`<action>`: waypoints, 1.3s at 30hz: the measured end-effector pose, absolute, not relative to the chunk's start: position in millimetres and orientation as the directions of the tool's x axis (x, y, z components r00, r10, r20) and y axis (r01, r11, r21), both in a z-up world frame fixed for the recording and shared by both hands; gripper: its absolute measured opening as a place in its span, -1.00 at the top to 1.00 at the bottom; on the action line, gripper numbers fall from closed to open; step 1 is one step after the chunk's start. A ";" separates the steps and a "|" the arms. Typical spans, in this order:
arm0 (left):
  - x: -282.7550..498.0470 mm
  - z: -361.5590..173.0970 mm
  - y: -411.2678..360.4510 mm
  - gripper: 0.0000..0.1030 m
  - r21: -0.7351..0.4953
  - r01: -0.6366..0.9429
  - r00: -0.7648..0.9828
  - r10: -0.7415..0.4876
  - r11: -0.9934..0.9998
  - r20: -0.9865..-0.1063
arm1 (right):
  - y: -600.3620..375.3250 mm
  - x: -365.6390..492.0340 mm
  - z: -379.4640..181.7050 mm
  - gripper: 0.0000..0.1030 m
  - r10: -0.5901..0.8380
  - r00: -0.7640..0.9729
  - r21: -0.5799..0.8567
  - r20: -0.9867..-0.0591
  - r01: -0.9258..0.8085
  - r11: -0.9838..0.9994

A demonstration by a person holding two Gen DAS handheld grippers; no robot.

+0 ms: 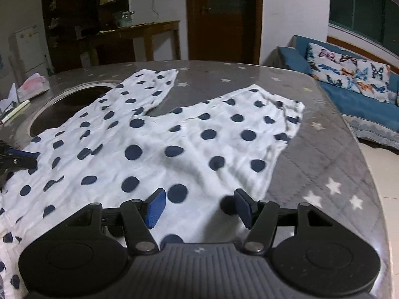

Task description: Fold clothes

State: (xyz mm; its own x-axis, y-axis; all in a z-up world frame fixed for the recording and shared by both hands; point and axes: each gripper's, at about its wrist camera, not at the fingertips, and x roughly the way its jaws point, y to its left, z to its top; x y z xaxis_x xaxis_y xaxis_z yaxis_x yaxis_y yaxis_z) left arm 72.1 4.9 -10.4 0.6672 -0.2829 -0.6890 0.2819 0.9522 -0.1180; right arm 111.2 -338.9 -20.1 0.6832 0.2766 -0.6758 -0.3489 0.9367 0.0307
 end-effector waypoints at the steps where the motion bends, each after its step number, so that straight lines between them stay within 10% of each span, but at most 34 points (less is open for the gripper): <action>1: 68.6 -8.1 2.6 0.83 -0.117 0.294 0.669 -0.291 0.949 -0.684 | -340.2 107.4 -18.9 -0.20 0.275 0.687 0.029 -0.673 -0.347 0.937; 19: -23.8 6.0 -119.4 0.06 -0.135 0.692 0.478 -0.591 0.709 -0.650 | -356.1 92.4 -5.1 -0.20 0.281 0.703 0.049 -0.653 -0.332 0.942; 24: -28.0 -9.4 -143.7 0.09 -0.110 0.725 0.439 -0.580 0.680 -0.687 | -374.9 111.6 0.3 -0.16 0.257 0.710 0.082 -0.656 -0.272 0.959; 33: -11.2 -18.4 -143.6 0.79 -0.150 0.698 0.424 -0.573 0.700 -0.702 | -402.4 180.4 2.0 0.06 0.196 0.706 0.135 -0.680 -0.142 0.981; 39: -3.8 -3.5 -126.8 0.82 -0.223 0.685 0.417 -0.624 0.694 -0.661 | -409.2 238.1 -5.6 0.14 0.143 0.698 0.126 -0.701 -0.077 0.989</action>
State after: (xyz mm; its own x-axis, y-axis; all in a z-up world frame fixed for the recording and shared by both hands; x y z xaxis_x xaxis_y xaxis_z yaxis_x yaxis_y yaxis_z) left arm -3.8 -126.8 -3.5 0.4168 -0.6242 -0.6607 0.6848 0.6937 -0.2233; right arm 238.1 -409.2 -5.6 0.6985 0.1435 -0.7011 -0.0766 0.9891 0.1261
